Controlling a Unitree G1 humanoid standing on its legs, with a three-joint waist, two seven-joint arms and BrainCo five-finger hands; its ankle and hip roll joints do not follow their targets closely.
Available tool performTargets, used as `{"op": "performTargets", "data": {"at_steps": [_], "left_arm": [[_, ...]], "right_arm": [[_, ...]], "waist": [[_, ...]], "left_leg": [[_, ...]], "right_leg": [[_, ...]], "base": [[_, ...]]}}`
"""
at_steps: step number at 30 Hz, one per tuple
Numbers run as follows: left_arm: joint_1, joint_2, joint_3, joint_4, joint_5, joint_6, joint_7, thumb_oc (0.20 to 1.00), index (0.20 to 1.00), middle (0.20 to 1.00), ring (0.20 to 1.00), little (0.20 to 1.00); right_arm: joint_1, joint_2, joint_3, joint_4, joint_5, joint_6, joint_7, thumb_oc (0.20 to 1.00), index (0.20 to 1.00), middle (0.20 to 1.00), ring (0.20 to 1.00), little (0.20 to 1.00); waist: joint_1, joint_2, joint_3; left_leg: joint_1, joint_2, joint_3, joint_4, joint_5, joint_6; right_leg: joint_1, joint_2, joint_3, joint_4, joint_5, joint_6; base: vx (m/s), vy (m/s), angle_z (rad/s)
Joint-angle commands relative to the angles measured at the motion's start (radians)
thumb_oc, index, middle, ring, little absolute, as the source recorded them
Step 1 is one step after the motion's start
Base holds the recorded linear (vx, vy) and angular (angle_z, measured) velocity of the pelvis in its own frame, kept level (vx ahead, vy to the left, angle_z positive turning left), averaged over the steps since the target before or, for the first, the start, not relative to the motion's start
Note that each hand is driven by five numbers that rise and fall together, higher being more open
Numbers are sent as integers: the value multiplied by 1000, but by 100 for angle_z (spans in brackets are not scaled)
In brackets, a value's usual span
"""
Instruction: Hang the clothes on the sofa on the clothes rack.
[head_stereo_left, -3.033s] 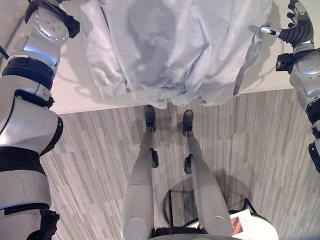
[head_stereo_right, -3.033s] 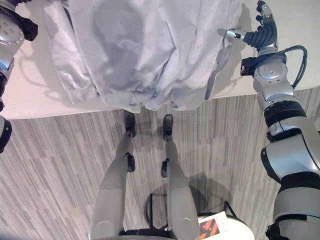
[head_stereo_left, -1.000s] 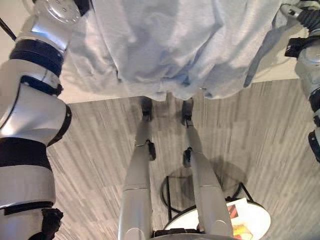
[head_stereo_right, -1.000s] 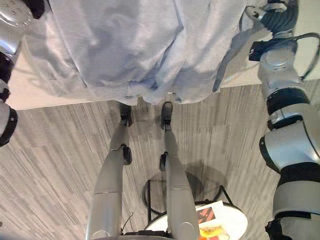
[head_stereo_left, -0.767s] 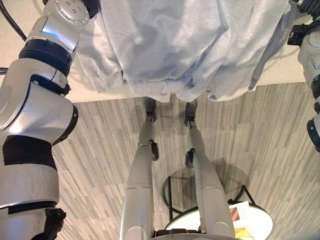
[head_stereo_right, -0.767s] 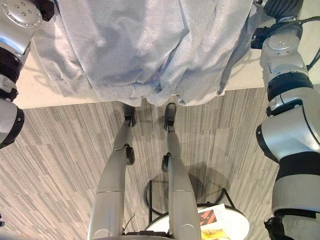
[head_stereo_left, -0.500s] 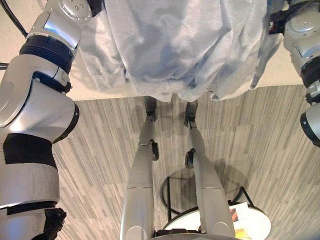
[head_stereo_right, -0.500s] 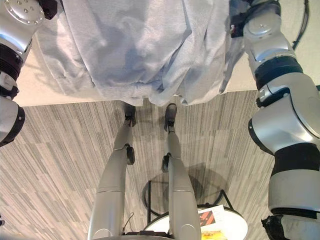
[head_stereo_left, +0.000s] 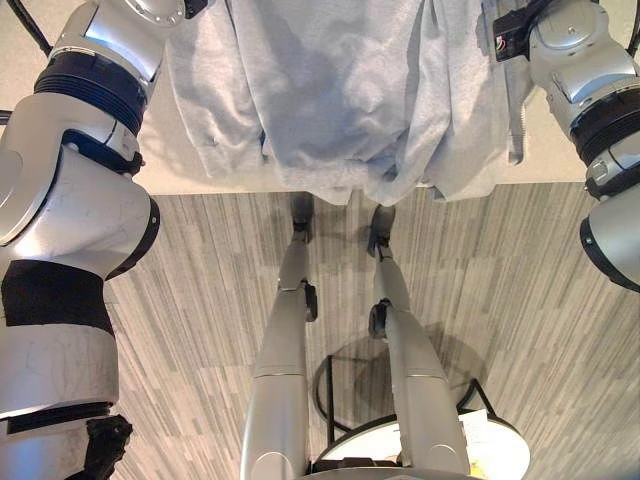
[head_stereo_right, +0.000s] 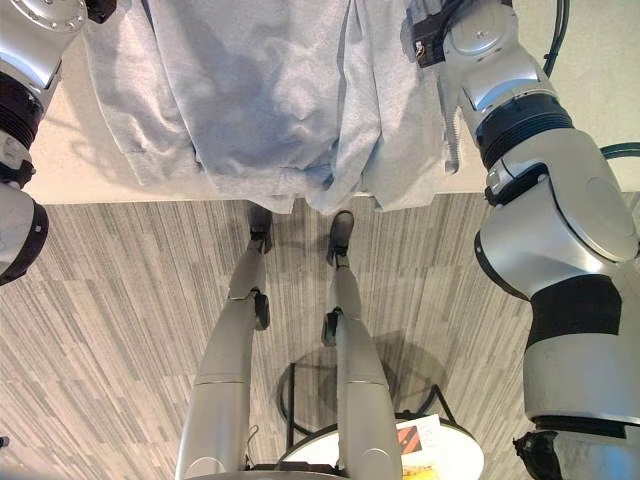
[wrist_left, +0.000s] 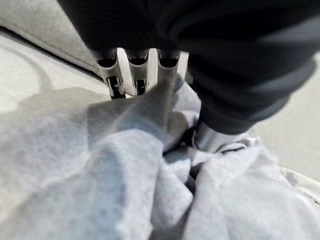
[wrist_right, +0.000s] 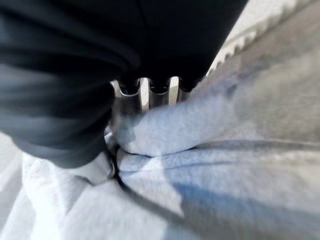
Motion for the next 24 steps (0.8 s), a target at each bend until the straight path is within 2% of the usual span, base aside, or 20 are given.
{"op": "performTargets", "data": {"at_steps": [1, 2, 5, 6, 10, 11, 12, 15, 17, 19, 24], "left_arm": [[95, 6, 19, -3, -17, -20, 21, 200, 200, 200, 200, 200], [137, 35, 62, -54, -13, -26, 57, 200, 200, 200, 200, 200], [216, 85, 160, -162, -2, -45, 124, 200, 200, 200, 200, 200], [276, 116, 238, -232, 11, -59, 171, 200, 200, 200, 200, 200], [411, 129, 364, -392, 46, -83, 239, 200, 200, 200, 200, 200], [418, 128, 367, -398, 48, -81, 240, 200, 200, 200, 200, 200], [489, 146, 425, -485, 63, -89, 260, 200, 200, 200, 200, 200], [613, 165, 520, -601, 82, -98, 276, 200, 200, 200, 200, 200], [652, 169, 552, -638, 86, -104, 280, 200, 200, 200, 200, 200], [801, 183, 664, -751, 95, -111, 278, 200, 200, 200, 200, 200], [1052, 202, 864, -913, 98, -133, 259, 200, 200, 200, 200, 200]], "right_arm": [[106, 75, -25, -108, -77, -55, -25, 200, 200, 200, 200, 200], [170, 19, -57, -261, -163, -77, -75, 200, 200, 200, 200, 200], [323, -71, -191, -531, -305, -116, -153, 200, 200, 200, 200, 200], [453, -134, -326, -691, -394, -153, -206, 200, 200, 200, 200, 200], [707, -190, -564, -921, -530, -181, -267, 200, 200, 200, 200, 200], [718, -191, -569, -929, -532, -177, -267, 200, 200, 200, 200, 200], [801, -215, -652, -982, -576, -172, -274, 200, 200, 200, 200, 200], [918, -233, -755, -1055, -633, -164, -286, 200, 200, 200, 200, 200], [946, -236, -788, -1071, -645, -162, -296, 200, 200, 200, 200, 200], [1036, -213, -873, -1121, -650, -165, -295, 200, 200, 200, 200, 200], [1126, -206, -922, -1163, -662, -154, -241, 200, 200, 200, 200, 200]], "waist": [[-18, -57, -19], [-25, -59, -15], [-29, -56, -12], [-32, -48, -10], [-28, -37, -13], [-26, -37, -14], [-25, -33, -17], [-18, -26, -40], [-12, -22, -48], [8, -10, -87], [48, 11, -152]], "left_leg": [[160, 41, 34, 3, -116, -129], [169, 41, 34, 8, -123, -127], [188, 41, 29, 13, -136, -120], [206, 41, 28, 13, -143, -117], [257, 42, 30, 14, -157, -110], [261, 42, 31, 13, -158, -110], [293, 41, 33, 0, -145, -110], [366, 37, 40, -36, -141, -109], [387, 32, 43, -43, -139, -108], [476, 19, 54, -71, -141, -102], [626, 4, 59, -124, -140, -90]], "right_leg": [[172, -116, -11, -10, 22, 192], [181, -113, -5, -7, 18, 192], [197, -112, 4, 2, 7, 192], [208, -110, 9, 12, -3, 192], [235, -108, 18, 37, -30, 192], [237, -108, 18, 37, -30, 192], [253, -110, 25, 50, -32, 192], [294, -111, 32, 65, -48, 192], [309, -113, 36, 74, -54, 192], [367, -120, 47, 95, -75, 192], [449, -145, 67, 153, -98, 192]], "base": [[0, 0, 0], [0, 0, 0], [-17, -16, -5], [-16, -44, -7], [-11, -45, -7], [-27, -41, -7], [-14, -30, -8], [10, -22, -9], [15, -2, -12], [40, 27, -3], [29, 38, 3]]}}
